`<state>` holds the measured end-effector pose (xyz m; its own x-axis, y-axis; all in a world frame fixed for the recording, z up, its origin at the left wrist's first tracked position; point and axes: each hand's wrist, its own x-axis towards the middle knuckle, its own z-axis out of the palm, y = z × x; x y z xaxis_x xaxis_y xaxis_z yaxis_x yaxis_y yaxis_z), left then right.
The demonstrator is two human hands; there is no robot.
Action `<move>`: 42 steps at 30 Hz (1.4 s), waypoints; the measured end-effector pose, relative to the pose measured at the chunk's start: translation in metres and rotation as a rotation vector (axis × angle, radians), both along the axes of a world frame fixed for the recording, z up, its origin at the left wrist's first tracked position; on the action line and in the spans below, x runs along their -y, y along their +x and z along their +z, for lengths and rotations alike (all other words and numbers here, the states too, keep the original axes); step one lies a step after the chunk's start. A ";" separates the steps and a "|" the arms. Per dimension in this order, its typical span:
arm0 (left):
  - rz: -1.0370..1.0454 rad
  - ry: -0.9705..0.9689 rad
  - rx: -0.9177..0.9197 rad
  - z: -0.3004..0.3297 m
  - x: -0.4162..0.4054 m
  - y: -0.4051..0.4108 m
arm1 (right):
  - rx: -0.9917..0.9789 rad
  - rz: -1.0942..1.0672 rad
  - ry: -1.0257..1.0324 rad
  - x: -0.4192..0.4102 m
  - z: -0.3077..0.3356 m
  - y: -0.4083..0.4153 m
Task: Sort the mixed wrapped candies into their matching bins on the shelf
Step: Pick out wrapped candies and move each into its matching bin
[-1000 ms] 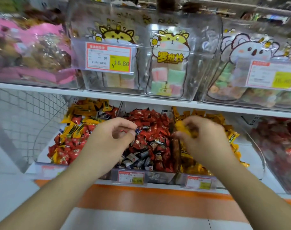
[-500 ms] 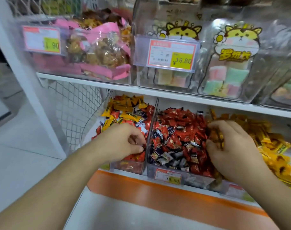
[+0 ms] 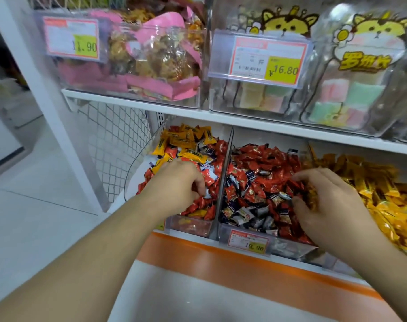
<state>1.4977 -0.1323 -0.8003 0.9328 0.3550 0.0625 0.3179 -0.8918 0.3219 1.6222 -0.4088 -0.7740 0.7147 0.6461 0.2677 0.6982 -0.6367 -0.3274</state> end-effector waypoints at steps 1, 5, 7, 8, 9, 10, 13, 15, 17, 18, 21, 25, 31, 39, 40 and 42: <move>-0.037 -0.013 -0.005 0.004 0.001 -0.001 | 0.003 0.002 0.001 0.001 0.000 0.000; -0.102 -0.176 -0.091 0.013 0.005 -0.009 | 0.013 0.015 0.000 0.003 -0.002 0.003; -0.104 -0.198 -0.190 0.012 0.004 -0.014 | 0.003 0.025 0.000 0.003 -0.002 0.003; -0.105 -0.202 -0.229 0.011 0.003 -0.016 | -0.006 0.036 0.005 0.002 -0.002 0.001; -0.102 -0.206 -0.249 0.011 0.002 -0.017 | -0.013 0.059 0.010 0.001 -0.002 -0.002; -0.097 -0.204 -0.255 0.010 0.002 -0.017 | -0.019 0.098 0.013 -0.002 -0.002 -0.005; -0.088 -0.166 -0.265 0.009 0.000 -0.017 | -0.059 0.269 -0.031 -0.014 -0.002 -0.021; -0.093 -0.149 -0.288 0.007 -0.001 -0.014 | -0.077 0.389 -0.087 -0.024 -0.002 -0.031; -0.094 -0.135 -0.307 0.003 -0.001 -0.012 | -0.069 0.488 -0.126 -0.036 -0.005 -0.039; -0.092 -0.131 -0.312 0.001 -0.001 -0.011 | -0.060 0.516 -0.147 -0.041 -0.009 -0.041; -0.090 -0.127 -0.322 -0.002 -0.003 -0.008 | -0.038 0.514 -0.206 -0.050 -0.017 -0.040; -0.102 -0.132 -0.345 -0.007 -0.008 -0.005 | -0.030 0.497 -0.208 -0.052 -0.020 -0.039; -0.142 -0.196 -0.372 -0.009 -0.008 0.000 | -0.005 0.491 -0.197 -0.052 -0.020 -0.042; -0.092 -0.212 -0.232 -0.009 -0.006 -0.006 | -0.002 0.490 -0.210 -0.050 -0.021 -0.041; -0.089 -0.208 -0.231 -0.008 -0.005 -0.006 | -0.004 0.489 -0.212 -0.050 -0.021 -0.041; -0.085 -0.185 -0.252 -0.006 -0.002 -0.005 | -0.010 0.490 -0.207 -0.050 -0.020 -0.041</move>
<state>1.4927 -0.1302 -0.8065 0.9373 0.2593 -0.2329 0.3355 -0.8521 0.4016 1.5813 -0.3586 -0.7945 0.3174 0.9436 0.0943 0.9276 -0.2883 -0.2377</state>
